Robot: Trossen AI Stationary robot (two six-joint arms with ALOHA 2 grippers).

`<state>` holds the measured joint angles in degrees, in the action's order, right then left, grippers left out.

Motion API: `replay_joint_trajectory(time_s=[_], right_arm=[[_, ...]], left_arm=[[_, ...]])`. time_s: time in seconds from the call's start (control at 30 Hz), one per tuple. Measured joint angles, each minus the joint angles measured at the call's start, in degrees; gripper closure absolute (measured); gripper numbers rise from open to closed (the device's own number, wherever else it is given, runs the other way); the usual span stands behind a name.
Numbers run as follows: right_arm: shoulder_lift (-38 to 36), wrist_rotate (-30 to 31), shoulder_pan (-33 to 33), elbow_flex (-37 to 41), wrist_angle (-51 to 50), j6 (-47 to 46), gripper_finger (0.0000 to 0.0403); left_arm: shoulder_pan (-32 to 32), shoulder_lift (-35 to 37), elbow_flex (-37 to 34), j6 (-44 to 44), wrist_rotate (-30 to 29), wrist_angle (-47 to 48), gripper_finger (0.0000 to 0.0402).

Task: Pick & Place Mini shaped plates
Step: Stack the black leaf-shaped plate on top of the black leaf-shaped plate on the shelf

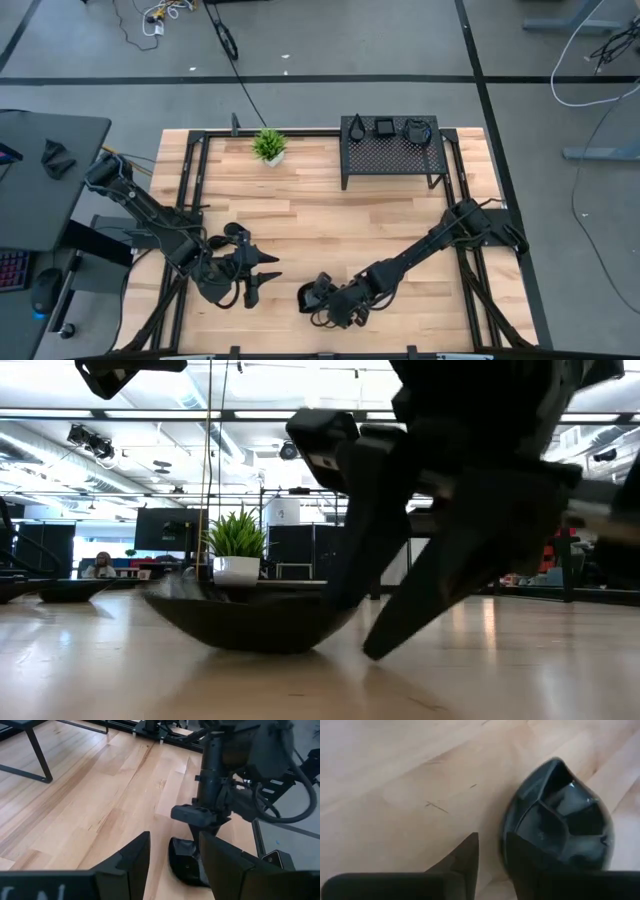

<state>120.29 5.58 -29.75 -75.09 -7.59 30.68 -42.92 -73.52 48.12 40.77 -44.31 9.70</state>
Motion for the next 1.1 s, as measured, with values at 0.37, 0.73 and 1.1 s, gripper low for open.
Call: replay_joint_trajectory(time_s=[0.37,0.73,1.1], right_arm=[[0.0,6.31,-1.23,2.12,5.07,-0.11,0.0379],[-10.74,12.76,-4.02,1.66,-2.98,2.48,0.0398],[-37.62,19.28,0.81,1.64,-38.46,-32.36,0.0399]], left_arm=[[0.02,0.0,0.0,-0.01,0.0,0.02,0.0225],[0.09,0.0,0.0,-0.02,-0.02,0.04,0.0225],[0.62,0.0,0.0,-0.02,-0.55,0.02,0.0225]])
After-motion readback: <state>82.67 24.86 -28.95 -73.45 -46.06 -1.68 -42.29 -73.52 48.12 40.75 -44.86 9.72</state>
